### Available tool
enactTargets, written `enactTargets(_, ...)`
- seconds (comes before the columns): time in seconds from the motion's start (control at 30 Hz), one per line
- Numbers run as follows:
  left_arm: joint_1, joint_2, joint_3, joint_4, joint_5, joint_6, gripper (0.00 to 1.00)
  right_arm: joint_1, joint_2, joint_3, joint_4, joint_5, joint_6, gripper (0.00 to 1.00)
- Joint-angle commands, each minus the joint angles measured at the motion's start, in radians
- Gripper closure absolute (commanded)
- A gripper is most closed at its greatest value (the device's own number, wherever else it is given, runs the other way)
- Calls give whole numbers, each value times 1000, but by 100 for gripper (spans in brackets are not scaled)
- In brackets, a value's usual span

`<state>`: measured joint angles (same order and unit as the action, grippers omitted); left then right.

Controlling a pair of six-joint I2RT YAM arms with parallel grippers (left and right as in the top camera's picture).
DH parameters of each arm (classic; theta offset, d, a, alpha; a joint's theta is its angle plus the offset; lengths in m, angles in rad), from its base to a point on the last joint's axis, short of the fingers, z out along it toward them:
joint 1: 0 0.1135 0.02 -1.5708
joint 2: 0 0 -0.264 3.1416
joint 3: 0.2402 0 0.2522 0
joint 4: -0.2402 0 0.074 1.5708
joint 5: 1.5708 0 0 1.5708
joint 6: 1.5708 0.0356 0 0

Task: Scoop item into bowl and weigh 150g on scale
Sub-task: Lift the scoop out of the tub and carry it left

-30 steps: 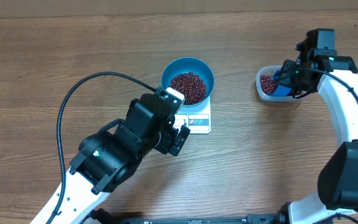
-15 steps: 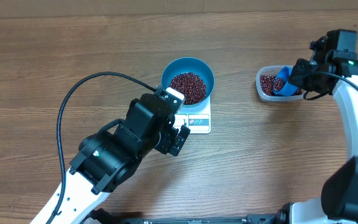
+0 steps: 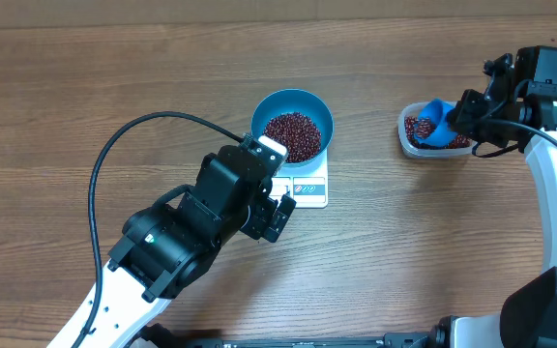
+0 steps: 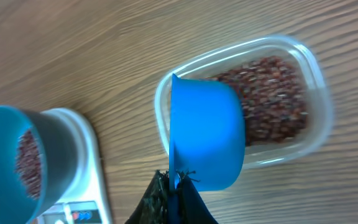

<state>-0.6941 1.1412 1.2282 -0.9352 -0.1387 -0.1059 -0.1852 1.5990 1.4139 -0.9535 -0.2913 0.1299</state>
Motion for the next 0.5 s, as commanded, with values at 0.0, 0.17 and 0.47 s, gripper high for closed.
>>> enactTargets(0.0, 2, 3, -11, 0, 12, -14, 0, -7, -34, 46, 5, -140, -9, 96)
enactTargets(0.17, 2, 3, -11, 0, 12, -14, 0, -7, -37, 89, -6, -229, -35, 96)
enactTargets(0.47, 2, 3, -11, 0, 12, -14, 1, 14, -69, 101, 2, -397, -24, 96)
